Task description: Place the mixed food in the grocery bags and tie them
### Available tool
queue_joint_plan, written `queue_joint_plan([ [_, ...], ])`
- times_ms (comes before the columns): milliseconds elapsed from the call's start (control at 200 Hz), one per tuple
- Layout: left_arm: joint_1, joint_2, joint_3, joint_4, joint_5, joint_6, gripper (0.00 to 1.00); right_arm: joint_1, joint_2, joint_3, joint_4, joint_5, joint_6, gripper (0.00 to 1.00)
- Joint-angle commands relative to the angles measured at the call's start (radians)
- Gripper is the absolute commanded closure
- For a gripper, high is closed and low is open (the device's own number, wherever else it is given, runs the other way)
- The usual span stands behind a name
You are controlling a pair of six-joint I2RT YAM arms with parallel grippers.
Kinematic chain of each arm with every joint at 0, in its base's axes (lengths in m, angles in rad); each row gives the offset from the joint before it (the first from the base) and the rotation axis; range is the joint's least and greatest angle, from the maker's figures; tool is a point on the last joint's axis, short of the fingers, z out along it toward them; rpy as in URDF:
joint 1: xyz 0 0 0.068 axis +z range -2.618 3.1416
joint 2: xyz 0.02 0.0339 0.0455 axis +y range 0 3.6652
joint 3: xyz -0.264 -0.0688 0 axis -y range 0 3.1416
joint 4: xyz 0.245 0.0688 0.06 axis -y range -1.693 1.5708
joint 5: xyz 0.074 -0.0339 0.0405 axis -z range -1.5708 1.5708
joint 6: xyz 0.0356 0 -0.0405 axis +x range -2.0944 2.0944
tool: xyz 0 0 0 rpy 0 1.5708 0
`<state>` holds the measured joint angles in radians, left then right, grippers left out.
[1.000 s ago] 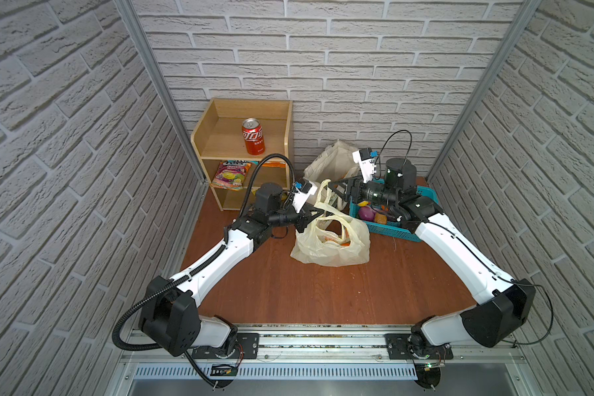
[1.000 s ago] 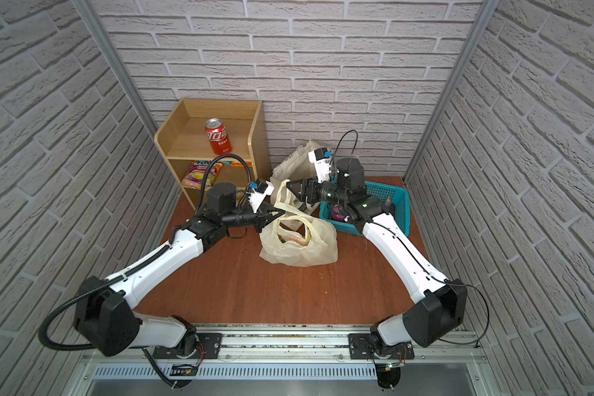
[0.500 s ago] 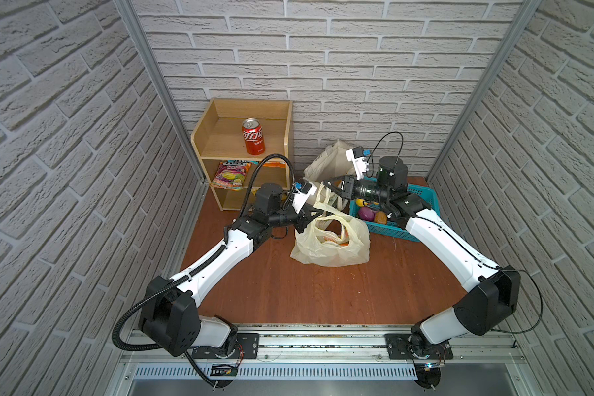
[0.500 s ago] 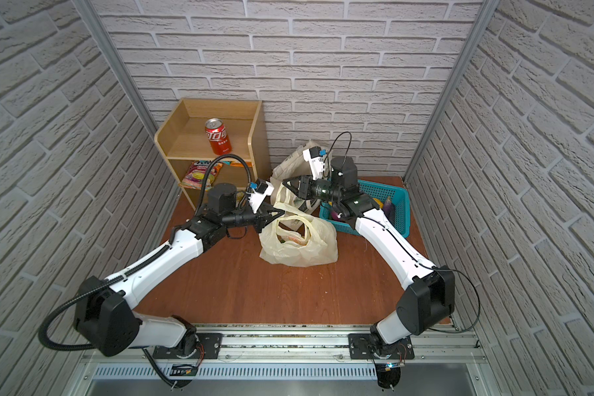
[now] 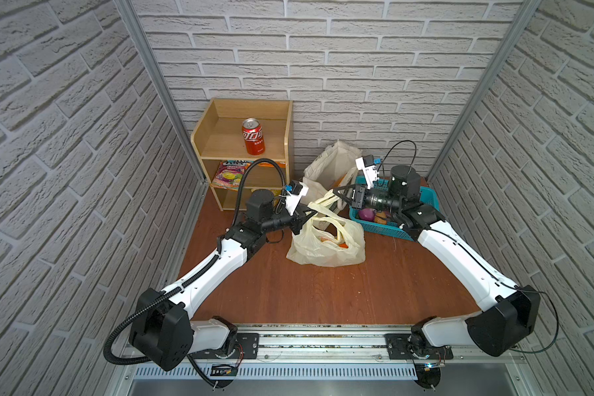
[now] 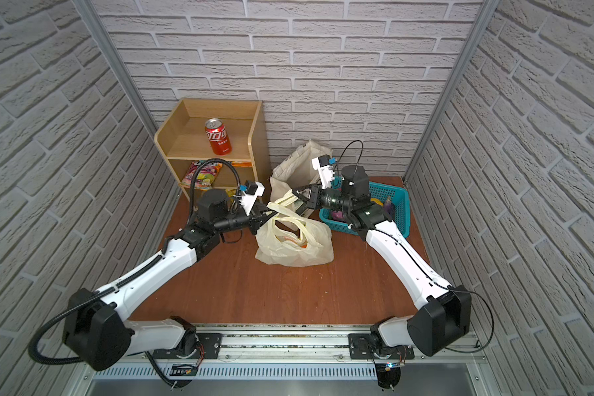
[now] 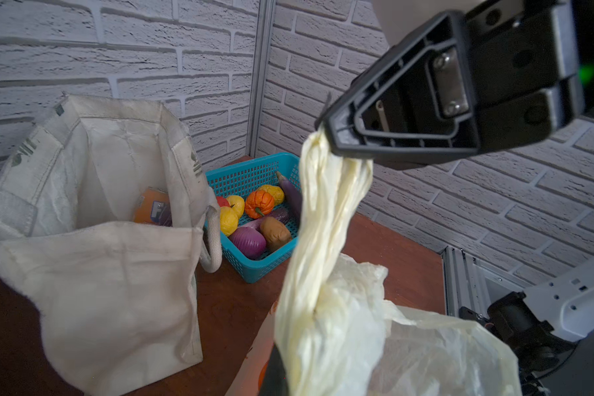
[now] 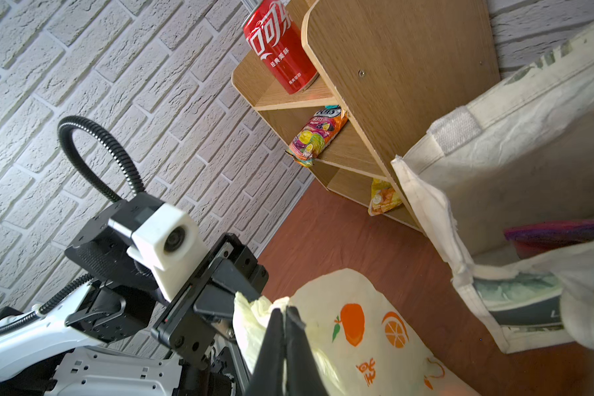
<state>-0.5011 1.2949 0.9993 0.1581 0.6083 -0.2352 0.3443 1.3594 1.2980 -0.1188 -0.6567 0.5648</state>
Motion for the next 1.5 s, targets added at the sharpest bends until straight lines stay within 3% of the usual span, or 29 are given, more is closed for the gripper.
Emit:
queue_joint_plan([
  [0, 0.02, 0.011, -0.011, 0.014, -0.037, -0.04, 1.0, 0.012, -0.066, -0.047, 0.07, 0.052, -0.026, 0.94],
  [425, 0.021, 0.06, 0.035, -0.017, -0.078, -0.07, 1.0, 0.201, -0.226, -0.183, -0.137, 0.219, -0.193, 0.94],
  [615, 0.022, 0.071, 0.054, -0.019, -0.076, -0.079, 1.0, 0.247, -0.143, -0.316, -0.023, 0.255, -0.144, 0.94],
  [785, 0.022, 0.077, 0.07, -0.036, -0.069, -0.078, 1.0, 0.251, 0.018, -0.269, -0.021, 0.247, -0.133, 0.94],
  [1075, 0.043, 0.072, 0.07, -0.099, 0.013, -0.044, 1.0, 0.251, 0.017, -0.25, -0.013, 0.27, -0.134, 0.94],
  [1250, 0.063, 0.061, 0.094, -0.264, 0.063, 0.037, 0.73, 0.251, 0.004, -0.267, 0.005, 0.272, -0.125, 0.94],
  [1495, 0.093, 0.058, 0.146, -0.495, 0.093, 0.155, 0.59, 0.251, 0.0, -0.272, 0.015, 0.267, -0.12, 0.95],
])
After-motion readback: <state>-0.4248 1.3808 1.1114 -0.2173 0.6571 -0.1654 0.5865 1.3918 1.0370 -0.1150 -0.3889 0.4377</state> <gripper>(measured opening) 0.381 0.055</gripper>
